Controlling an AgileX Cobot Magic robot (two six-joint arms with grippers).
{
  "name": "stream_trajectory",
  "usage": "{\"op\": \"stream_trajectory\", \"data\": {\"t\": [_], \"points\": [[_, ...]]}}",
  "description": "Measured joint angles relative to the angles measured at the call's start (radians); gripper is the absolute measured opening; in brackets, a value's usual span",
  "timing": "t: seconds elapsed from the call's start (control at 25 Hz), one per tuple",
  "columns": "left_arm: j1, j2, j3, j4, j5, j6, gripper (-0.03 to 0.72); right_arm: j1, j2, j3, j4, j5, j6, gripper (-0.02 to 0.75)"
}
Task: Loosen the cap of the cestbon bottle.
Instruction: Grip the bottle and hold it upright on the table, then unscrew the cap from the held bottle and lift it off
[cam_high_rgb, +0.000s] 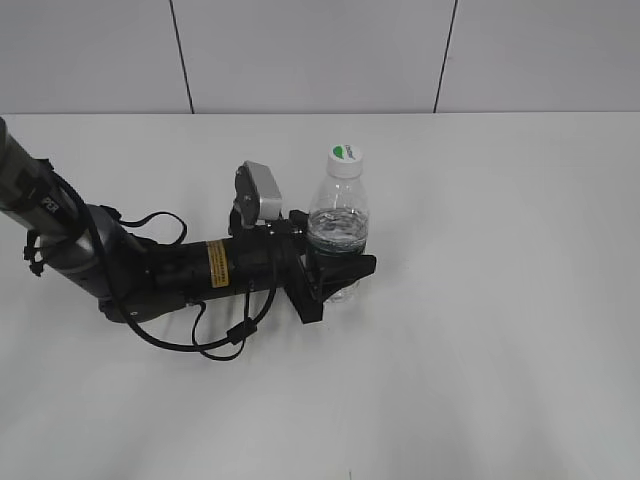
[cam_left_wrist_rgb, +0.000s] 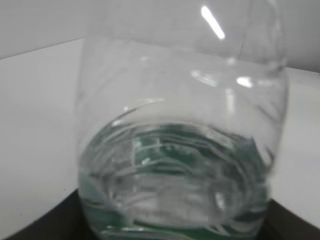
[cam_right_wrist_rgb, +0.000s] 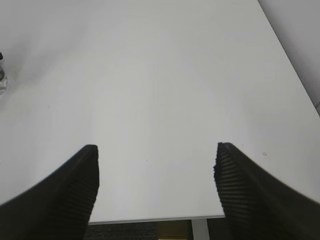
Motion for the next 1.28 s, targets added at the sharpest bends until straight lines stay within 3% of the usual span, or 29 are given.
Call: {"op": "stream_trajectory", "data": {"t": [0.36, 0.72, 1.28], "points": [[0.0, 0.0, 0.0, -0.001, 0.0, 0.0, 0.401, 0.0, 0.061, -0.032, 0.0, -0.056, -0.045, 0.552], [0.0, 0.0, 0.0, -0.001, 0.0, 0.0, 0.401, 0.0, 0.474, -0.232, 0.0, -0.205, -0.105, 0.552], [0.0, 0.0, 0.0, -0.002, -0.001, 0.001, 0.401, -0.002, 1.085, -0.657, 0.071, -0.195, -0.11, 0.587]]}}
